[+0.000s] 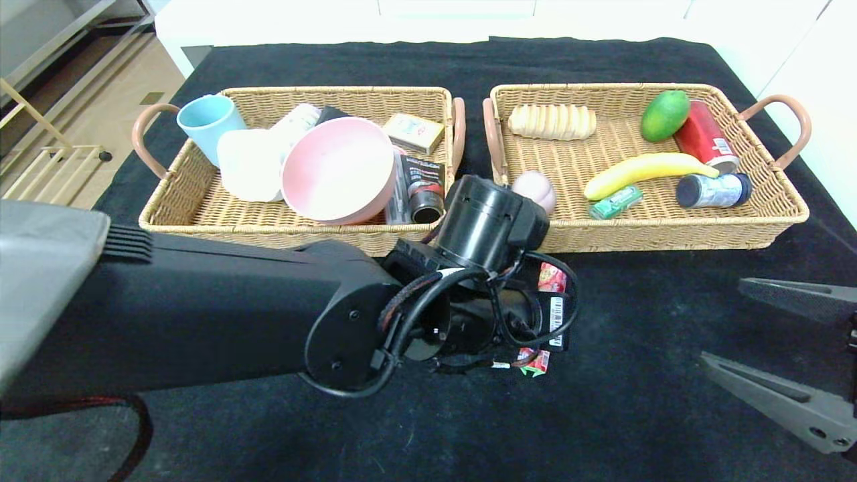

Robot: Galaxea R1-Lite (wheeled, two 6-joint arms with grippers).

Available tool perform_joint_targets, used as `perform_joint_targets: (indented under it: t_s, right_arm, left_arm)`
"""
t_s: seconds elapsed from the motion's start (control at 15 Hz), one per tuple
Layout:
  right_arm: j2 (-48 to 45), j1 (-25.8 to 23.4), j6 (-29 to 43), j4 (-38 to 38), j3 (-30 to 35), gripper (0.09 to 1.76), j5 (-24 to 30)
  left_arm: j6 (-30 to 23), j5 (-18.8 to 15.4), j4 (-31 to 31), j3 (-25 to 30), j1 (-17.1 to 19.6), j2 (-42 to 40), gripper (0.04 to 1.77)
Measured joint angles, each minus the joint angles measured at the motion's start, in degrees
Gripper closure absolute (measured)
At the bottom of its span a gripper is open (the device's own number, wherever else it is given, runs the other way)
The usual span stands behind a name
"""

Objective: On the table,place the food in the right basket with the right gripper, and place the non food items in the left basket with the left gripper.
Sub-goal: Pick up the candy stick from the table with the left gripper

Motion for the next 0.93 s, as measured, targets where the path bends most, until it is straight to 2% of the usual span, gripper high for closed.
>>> perform_joint_targets:
  t_s: [0.53, 0.73, 0.93]
  right_arm:
    - [0.4, 0.4, -0.1, 0.1, 0.7, 0.14, 0.0]
    - [0.8, 0.5, -0.2, 0.1, 0.9, 0.14, 0.0]
    - [1.1, 0.7, -0.4, 0.0, 1.2, 0.14, 0.0]
  left_arm:
    - [0.3, 1.1, -0.1, -1.2, -0.5, 2.9, 1.48]
    - [0.4, 1.3, -0.2, -1.3, -0.5, 3.0, 1.07]
    - [0.5, 1.2, -0.3, -0.9, -0.5, 2.6, 0.78]
